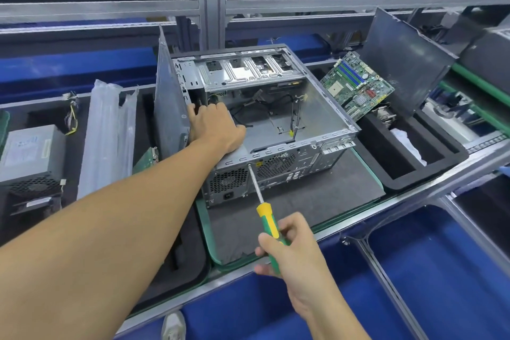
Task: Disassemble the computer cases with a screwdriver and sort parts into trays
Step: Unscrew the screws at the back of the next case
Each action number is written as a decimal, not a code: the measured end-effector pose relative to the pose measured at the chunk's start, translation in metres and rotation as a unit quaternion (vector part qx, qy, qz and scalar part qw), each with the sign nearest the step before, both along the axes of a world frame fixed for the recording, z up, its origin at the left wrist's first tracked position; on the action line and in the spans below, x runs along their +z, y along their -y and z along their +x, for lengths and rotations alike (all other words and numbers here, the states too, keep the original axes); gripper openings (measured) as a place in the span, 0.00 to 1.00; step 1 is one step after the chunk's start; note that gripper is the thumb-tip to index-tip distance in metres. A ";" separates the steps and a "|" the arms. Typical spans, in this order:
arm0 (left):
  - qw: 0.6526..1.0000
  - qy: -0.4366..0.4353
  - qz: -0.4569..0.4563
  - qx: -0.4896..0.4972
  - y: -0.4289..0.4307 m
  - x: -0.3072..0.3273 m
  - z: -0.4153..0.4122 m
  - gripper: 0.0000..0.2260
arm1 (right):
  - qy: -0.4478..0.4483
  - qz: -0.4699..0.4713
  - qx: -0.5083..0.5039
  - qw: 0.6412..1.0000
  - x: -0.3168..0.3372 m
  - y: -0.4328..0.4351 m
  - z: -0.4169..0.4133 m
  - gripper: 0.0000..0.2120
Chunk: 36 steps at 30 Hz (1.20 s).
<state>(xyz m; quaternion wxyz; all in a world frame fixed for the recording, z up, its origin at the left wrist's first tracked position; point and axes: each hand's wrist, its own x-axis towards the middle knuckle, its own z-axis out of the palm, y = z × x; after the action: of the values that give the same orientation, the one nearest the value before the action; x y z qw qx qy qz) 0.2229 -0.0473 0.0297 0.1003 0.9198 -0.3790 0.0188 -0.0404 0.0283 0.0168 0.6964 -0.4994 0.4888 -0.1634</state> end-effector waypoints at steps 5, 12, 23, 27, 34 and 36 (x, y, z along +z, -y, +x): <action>1.000 -0.010 -0.001 -0.003 0.000 0.000 0.000 0.24 | -0.031 0.041 0.074 0.996 0.013 0.007 0.005 0.10; 1.000 -0.010 0.006 -0.004 -0.003 0.005 -0.004 0.23 | -0.101 -0.092 0.138 0.981 0.016 0.020 0.000 0.05; 1.000 -0.019 0.012 -0.010 -0.006 0.011 -0.007 0.22 | -0.095 0.085 0.146 0.981 0.023 0.033 0.009 0.14; 1.000 -0.022 0.016 -0.009 -0.006 0.012 -0.008 0.23 | -0.106 -0.047 0.208 0.971 0.024 0.033 0.003 0.08; 0.999 -0.027 0.021 -0.010 -0.007 0.013 -0.008 0.23 | -0.121 -0.032 0.167 0.978 0.016 0.032 0.009 0.13; 0.999 -0.026 0.024 -0.010 -0.007 0.013 -0.009 0.23 | -0.096 0.014 0.160 0.982 0.021 0.035 0.009 0.14</action>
<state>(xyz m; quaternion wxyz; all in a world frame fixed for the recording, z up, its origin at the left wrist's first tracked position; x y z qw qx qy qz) 0.2144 -0.0399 0.0428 0.0885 0.9182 -0.3859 -0.0155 -0.0309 -0.0072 0.0374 0.6707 -0.5744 0.4693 0.0058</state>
